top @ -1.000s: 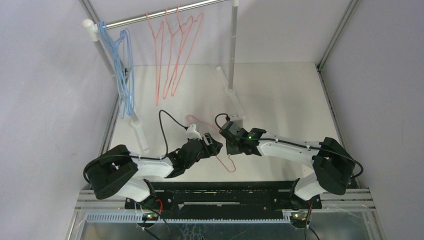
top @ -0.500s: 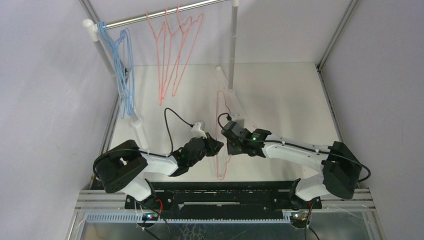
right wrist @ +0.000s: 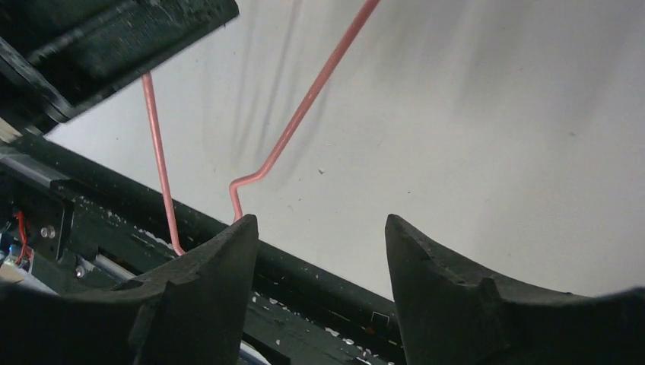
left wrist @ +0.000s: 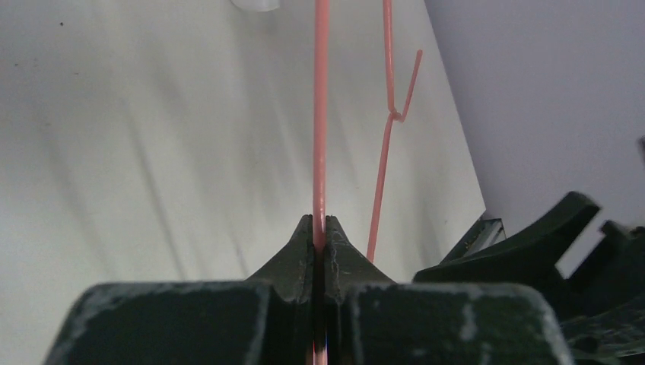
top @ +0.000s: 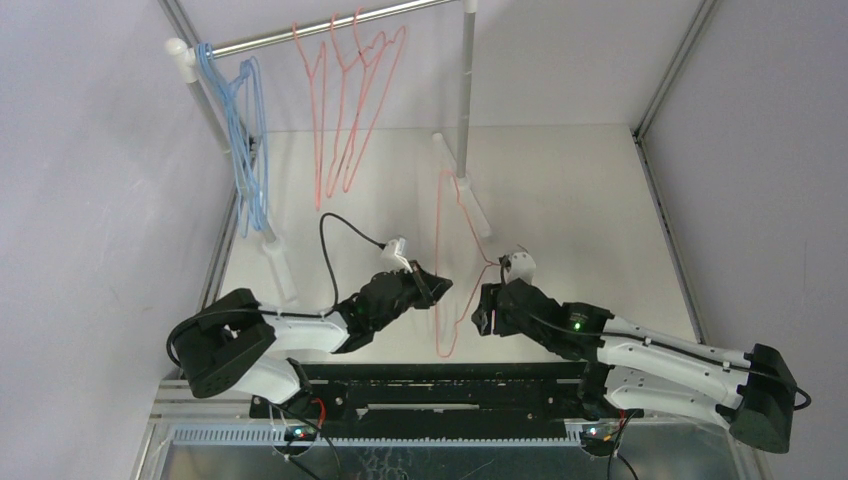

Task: Organize the hangers

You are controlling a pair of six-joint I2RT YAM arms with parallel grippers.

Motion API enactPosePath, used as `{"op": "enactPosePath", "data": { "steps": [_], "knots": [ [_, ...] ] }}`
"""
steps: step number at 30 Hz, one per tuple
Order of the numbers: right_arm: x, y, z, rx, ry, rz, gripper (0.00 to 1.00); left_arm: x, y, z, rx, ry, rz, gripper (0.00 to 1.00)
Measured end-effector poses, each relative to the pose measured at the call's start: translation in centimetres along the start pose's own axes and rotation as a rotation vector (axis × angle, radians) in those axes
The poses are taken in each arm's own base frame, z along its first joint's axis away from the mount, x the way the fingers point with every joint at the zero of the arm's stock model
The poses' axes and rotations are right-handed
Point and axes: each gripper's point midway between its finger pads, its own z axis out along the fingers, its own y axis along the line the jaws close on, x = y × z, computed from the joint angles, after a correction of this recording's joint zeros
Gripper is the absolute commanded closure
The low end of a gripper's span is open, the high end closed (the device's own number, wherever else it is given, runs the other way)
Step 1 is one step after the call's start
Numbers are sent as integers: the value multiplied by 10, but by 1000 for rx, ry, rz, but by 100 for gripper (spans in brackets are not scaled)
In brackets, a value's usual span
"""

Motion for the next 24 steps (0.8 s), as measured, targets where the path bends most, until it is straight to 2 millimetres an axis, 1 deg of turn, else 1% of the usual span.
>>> {"op": "enactPosePath", "data": {
  "steps": [1,3,5,8,11,13,16,20,21,22,23,24],
  "knots": [
    [6,0,2,-17,1,4,29,-1,-2,-1,5,-3,-4,100],
    [11,0,5,-43,-9,12,29,-2,-6,0,18,0,-15,100],
    [11,3,7,-75,-34,24,29,-3,-13,1,37,6,-32,100],
    [1,12,5,-137,-92,36,29,-8,-27,2,77,2,-62,100],
    [-14,25,-2,-230,-178,51,29,-13,-37,1,115,-13,-89,100],
    [-20,30,-6,-284,-231,61,29,-16,-43,-1,139,-17,-104,100],
    [-21,31,-5,-323,-275,68,30,-20,-52,-2,174,-28,-131,100],
    [-21,33,-1,-334,-289,67,33,-25,-62,-4,210,-40,-163,100],
    [-23,35,-1,-338,-297,66,34,-26,-65,-4,221,-40,-169,100],
    [-25,36,0,-342,-304,66,39,-28,-68,-5,234,-42,-177,100],
    [-27,38,0,-347,-312,65,45,-29,-71,-6,245,-45,-187,100],
    [-30,39,0,-351,-323,64,54,-30,-73,-6,253,-47,-193,100]
  ]
}}
